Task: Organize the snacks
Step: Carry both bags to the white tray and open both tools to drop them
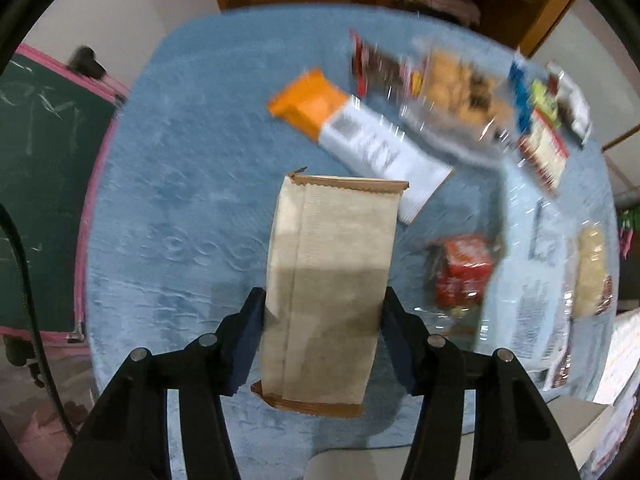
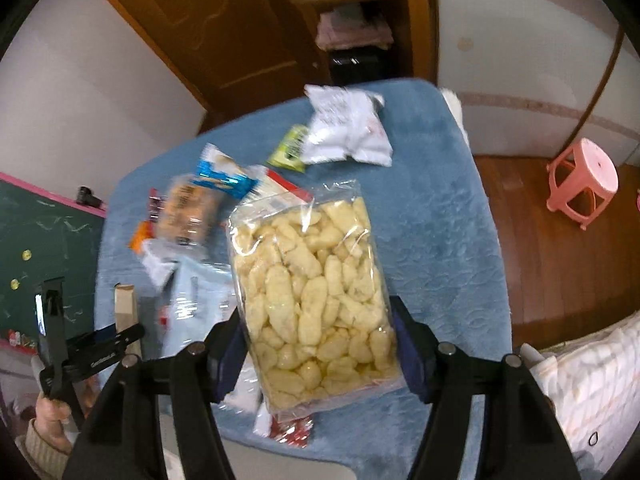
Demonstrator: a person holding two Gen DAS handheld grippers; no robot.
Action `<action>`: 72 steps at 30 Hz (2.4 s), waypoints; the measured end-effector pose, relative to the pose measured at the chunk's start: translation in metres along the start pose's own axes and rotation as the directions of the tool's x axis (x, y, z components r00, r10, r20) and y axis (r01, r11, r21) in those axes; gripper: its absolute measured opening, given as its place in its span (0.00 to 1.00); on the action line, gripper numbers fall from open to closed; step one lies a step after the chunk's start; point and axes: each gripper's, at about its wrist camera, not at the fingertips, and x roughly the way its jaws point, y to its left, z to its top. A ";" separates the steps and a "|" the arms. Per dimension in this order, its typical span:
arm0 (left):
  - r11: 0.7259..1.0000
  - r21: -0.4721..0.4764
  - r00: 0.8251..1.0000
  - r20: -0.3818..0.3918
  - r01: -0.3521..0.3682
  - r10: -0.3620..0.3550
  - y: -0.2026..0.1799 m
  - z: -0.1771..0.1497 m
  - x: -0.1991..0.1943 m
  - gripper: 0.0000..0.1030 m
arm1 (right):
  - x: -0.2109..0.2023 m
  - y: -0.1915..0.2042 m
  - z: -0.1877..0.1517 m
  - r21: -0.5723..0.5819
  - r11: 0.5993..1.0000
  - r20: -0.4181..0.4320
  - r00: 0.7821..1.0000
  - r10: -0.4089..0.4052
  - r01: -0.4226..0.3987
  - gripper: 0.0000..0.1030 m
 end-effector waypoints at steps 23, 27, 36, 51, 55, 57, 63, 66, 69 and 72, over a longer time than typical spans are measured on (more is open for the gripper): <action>0.988 0.112 0.900 0.410 0.110 -0.147 -0.029 -0.169 -0.256 0.54 | -0.177 0.111 -0.156 -0.266 0.963 0.218 0.970 0.107 -0.046 0.64; 0.980 0.144 0.893 0.410 0.135 -0.183 -0.035 -0.202 -0.255 0.54 | -0.183 0.114 -0.188 -0.262 0.965 0.230 0.971 0.068 -0.006 0.64; 0.985 0.105 0.930 0.328 0.139 -0.166 -0.043 -0.241 -0.223 0.54 | -0.170 0.114 -0.231 -0.259 0.965 0.177 0.984 0.002 0.045 0.64; 0.989 0.140 0.930 0.356 0.044 -0.092 -0.055 -0.252 -0.222 0.88 | -0.155 0.107 -0.241 -0.217 0.976 0.112 0.994 -0.012 0.036 0.65; 0.990 0.141 0.930 0.359 0.021 -0.071 -0.057 -0.252 -0.224 0.88 | -0.157 0.109 -0.242 -0.222 0.975 0.121 0.993 0.000 0.027 0.65; 0.991 0.136 0.928 0.367 0.017 -0.066 -0.055 -0.253 -0.225 0.88 | -0.158 0.111 -0.243 -0.234 0.972 0.127 0.992 -0.002 0.032 0.66; 0.993 0.111 0.926 0.372 0.034 -0.073 -0.050 -0.251 -0.227 0.88 | -0.160 0.115 -0.245 -0.256 0.966 0.136 0.991 0.002 0.034 0.68; 0.993 0.113 0.926 0.371 0.033 -0.073 -0.050 -0.251 -0.227 0.88 | -0.160 0.115 -0.246 -0.256 0.966 0.136 0.991 0.002 0.034 0.68; 0.993 0.112 0.925 0.372 0.032 -0.072 -0.050 -0.251 -0.227 0.88 | -0.160 0.115 -0.246 -0.255 0.966 0.137 0.991 0.002 0.033 0.68; 0.993 0.111 0.927 0.369 0.032 -0.071 -0.050 -0.251 -0.226 0.88 | -0.160 0.115 -0.246 -0.256 0.966 0.136 0.991 0.002 0.033 0.68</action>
